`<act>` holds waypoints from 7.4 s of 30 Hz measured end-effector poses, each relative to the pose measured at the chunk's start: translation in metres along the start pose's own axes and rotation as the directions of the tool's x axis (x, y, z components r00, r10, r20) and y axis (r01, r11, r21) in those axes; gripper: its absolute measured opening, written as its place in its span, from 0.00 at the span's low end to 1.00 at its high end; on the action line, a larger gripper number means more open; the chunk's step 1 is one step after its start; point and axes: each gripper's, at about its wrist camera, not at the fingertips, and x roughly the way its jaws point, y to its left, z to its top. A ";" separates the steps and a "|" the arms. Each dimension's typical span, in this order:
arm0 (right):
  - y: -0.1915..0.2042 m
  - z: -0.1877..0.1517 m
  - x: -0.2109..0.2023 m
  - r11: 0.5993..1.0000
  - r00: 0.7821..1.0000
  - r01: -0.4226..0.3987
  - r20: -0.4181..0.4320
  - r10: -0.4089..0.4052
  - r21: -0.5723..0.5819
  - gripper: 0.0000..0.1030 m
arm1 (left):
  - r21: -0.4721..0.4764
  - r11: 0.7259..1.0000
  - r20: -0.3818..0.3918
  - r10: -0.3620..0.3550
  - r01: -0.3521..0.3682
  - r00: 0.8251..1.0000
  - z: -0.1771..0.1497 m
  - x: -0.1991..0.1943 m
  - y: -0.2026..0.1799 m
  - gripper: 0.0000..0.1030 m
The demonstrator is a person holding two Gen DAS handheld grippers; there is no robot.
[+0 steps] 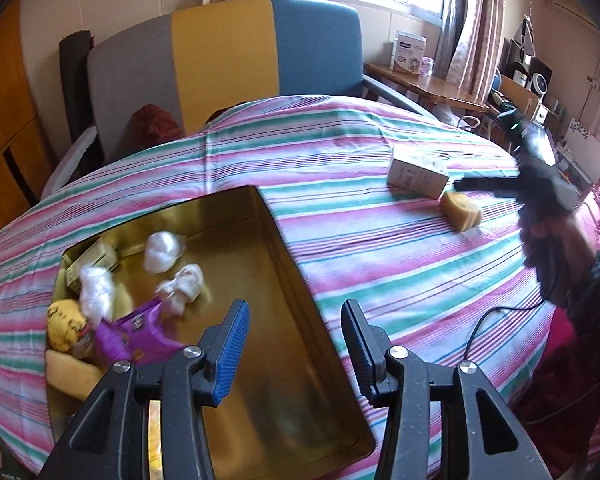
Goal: Organize objects
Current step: 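Grasp the yellow sponge with the right gripper while the left gripper grasps the white box, then carry the white box into the gold tray with the left gripper, then open the left gripper to release the white box in the tray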
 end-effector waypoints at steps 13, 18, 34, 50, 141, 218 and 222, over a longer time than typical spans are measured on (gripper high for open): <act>-0.026 -0.002 -0.015 0.995 0.996 0.081 0.034 -0.083 0.064 0.55 | -0.092 0.952 -0.097 -0.301 0.293 0.949 0.075 0.064 -0.062 0.48; -0.053 0.002 -0.020 0.982 0.995 0.081 0.038 -0.089 0.173 0.55 | -0.174 0.912 -0.172 -0.399 0.370 0.901 0.109 0.113 -0.096 0.52; -0.072 0.008 -0.023 0.961 0.999 -0.003 0.051 -0.011 0.276 0.57 | -0.484 0.848 -0.330 -0.406 0.217 0.852 0.196 0.265 -0.145 0.79; -0.064 0.004 -0.006 0.974 1.000 -0.019 -0.015 0.023 0.226 0.56 | -0.057 0.971 -0.317 -0.237 0.230 0.919 0.165 0.236 -0.162 0.52; 0.047 -0.040 0.025 0.954 0.999 -0.032 -0.039 0.021 -0.297 0.57 | -0.058 0.998 0.128 0.012 -0.005 0.992 -0.018 -0.023 -0.007 0.50; 0.232 -0.070 -0.121 0.796 0.929 -0.298 0.031 0.368 -0.527 0.57 | -0.366 0.907 0.049 0.241 -0.207 0.969 -0.091 -0.057 0.139 0.61; 0.286 -0.094 -0.121 0.737 0.917 -0.345 -0.040 0.397 -0.581 0.57 | -0.397 0.889 0.048 0.269 -0.229 0.962 -0.101 -0.064 0.154 0.61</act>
